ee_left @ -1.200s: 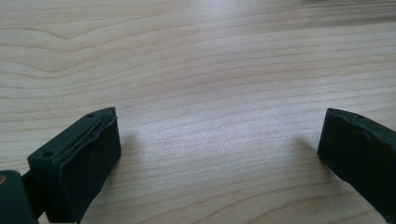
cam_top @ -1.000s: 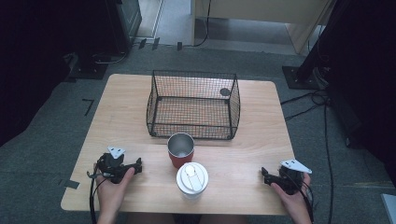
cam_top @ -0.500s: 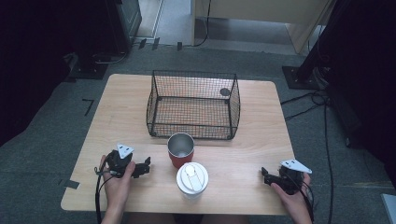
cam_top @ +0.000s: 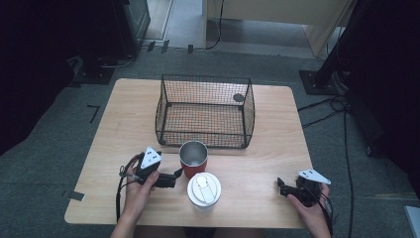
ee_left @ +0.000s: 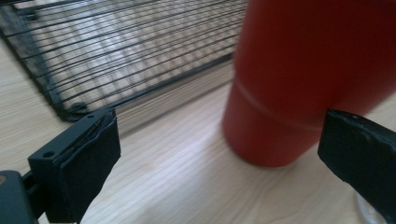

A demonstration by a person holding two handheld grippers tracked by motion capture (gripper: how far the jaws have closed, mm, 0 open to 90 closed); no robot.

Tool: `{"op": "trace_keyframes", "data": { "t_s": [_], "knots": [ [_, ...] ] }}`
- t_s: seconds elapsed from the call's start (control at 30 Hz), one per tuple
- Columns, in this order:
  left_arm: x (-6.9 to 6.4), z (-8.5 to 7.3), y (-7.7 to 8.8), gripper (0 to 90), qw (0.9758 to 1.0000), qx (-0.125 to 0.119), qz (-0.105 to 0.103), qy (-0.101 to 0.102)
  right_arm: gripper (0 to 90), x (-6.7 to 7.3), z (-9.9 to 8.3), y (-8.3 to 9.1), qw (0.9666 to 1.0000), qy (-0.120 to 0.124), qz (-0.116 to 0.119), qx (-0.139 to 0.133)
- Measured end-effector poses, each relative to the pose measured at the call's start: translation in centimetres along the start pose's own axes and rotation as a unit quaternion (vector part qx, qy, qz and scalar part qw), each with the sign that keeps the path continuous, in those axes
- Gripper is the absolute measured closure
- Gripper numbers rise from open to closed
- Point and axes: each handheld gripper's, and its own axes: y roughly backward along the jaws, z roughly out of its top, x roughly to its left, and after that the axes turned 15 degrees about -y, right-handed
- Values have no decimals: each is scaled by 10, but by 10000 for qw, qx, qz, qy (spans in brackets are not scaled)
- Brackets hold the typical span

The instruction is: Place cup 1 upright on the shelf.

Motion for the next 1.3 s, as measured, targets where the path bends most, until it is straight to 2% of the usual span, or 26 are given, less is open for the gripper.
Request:
{"op": "trace_keyframes", "data": {
  "t_s": [0.07,0.27,0.4,0.53,0.67,0.87,1.1,1.3],
  "knots": [
    [-4,1,-1,1,9999,-42,-127,-34,138,0,0,0,10000,0,-1,1],
    [-9,5,-4,1,9994,-107,-291,-130,138,0,0,0,10000,1,0,0],
    [-12,8,-6,1,9991,-173,-346,-157,138,0,0,0,10000,1,-2,0],
    [-16,14,-9,1,9984,-256,-425,-283,138,0,0,0,10000,2,-1,0],
    [-16,20,-12,1,9979,-345,-479,-274,138,0,0,0,10000,1,-1,0],
    [-17,30,-19,1,9976,-411,-498,-263,138,0,0,0,10000,0,-1,0],
    [-21,42,-27,1,9976,-524,-385,-234,138,0,0,0,10000,-1,1,0],
    [-23,50,-33,1,9981,-471,-306,-243,138,0,0,0,10000,-6,4,0]
  ]
}}
